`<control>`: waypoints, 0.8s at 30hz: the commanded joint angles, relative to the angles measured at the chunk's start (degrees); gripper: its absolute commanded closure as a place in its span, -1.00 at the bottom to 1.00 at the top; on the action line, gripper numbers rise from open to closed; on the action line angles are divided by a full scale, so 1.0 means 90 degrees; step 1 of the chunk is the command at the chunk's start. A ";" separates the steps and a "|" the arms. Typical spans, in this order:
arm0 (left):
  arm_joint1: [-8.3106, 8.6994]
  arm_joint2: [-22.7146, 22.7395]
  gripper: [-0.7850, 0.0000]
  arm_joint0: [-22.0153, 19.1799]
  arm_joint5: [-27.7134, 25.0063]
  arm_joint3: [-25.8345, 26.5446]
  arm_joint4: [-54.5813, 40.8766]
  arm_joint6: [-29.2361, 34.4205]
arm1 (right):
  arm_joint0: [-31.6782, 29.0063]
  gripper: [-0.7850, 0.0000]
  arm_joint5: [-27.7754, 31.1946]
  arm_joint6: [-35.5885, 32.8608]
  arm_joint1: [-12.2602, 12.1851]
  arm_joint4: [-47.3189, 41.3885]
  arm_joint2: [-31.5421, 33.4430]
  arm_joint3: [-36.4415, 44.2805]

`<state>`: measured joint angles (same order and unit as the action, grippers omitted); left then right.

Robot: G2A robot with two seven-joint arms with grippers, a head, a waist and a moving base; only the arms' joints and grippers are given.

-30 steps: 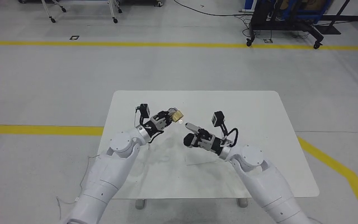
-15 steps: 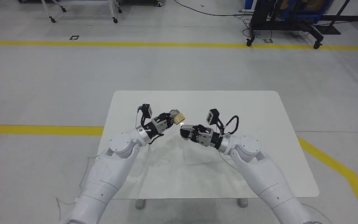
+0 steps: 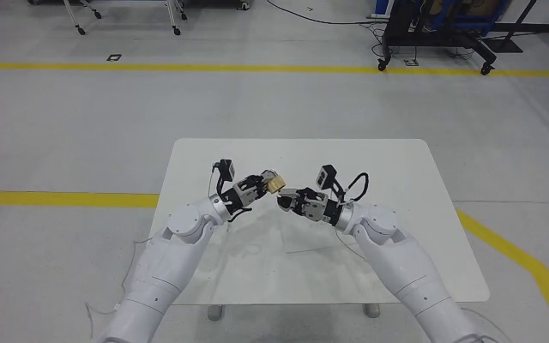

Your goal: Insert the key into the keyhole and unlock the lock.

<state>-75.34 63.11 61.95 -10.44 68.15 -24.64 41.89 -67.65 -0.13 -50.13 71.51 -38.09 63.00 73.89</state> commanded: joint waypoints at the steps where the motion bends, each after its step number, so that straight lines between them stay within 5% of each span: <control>1: 0.0006 -0.0013 1.00 0.0008 -0.0072 0.0022 0.0067 0.0090 | 0.0023 1.00 -0.0043 -0.0099 0.0009 -0.0144 0.0000 -0.0056; 24: 0.0088 0.0192 1.00 0.0361 -0.1530 0.0362 0.0500 0.0069 | 0.0394 1.00 -0.0975 -0.2186 0.0071 -0.1877 0.0042 -0.1016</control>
<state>-74.57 64.74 65.10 -23.99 71.29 -20.15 42.75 -64.37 -8.84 -69.25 72.13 -54.85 63.41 65.29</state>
